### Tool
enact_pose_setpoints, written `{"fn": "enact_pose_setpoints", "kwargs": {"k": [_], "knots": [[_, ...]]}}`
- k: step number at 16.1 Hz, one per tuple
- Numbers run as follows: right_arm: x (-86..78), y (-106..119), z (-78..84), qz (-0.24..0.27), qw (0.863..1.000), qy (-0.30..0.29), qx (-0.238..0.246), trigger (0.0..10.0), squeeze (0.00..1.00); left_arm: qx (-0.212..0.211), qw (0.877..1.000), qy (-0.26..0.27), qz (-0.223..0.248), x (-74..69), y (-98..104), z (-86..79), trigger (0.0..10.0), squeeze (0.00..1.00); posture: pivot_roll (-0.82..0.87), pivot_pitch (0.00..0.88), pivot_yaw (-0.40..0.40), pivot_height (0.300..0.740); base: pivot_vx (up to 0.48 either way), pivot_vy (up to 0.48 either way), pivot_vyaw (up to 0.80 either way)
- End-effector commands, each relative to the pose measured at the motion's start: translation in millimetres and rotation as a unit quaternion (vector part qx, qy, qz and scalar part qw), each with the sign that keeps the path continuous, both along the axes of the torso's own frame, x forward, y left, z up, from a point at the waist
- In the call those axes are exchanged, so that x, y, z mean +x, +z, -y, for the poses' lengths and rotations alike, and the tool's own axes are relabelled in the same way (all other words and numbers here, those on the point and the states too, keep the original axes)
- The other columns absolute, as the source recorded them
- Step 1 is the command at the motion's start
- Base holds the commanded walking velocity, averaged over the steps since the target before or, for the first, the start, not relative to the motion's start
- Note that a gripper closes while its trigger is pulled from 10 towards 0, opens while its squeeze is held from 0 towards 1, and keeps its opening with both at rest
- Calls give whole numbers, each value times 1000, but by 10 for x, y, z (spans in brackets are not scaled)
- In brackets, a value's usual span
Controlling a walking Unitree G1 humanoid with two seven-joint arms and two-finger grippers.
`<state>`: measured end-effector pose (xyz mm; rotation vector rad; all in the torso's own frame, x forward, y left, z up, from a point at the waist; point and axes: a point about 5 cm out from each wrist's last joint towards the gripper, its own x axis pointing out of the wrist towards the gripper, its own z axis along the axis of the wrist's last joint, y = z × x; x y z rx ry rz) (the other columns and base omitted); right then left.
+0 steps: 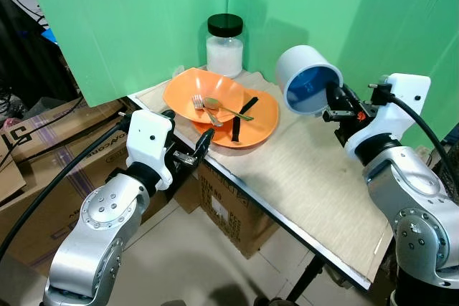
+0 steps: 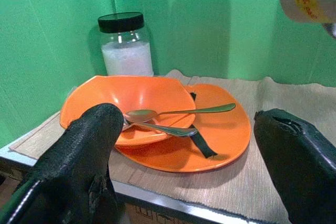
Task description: Setting the table
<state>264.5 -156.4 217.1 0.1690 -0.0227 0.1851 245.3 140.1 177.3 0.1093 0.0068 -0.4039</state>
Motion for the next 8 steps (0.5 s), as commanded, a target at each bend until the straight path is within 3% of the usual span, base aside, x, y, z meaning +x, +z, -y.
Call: {"fn": "enact_pose_setpoints", "kwargs": {"k": [1, 8], "knots": [[-1, -5, -11, -5, 1000, 8, -7, 10000, 0, 4, 1000, 11, 0, 17, -7, -35, 10000, 0, 136, 0, -12, 740, 0, 0, 0], [5, -50, -23, -17, 1000, 13, -16, 10000, 0, 7, 1000, 11, 0, 29, -4, -47, 10000, 0, 137, 0, -10, 740, 0, 0, 0]]}}
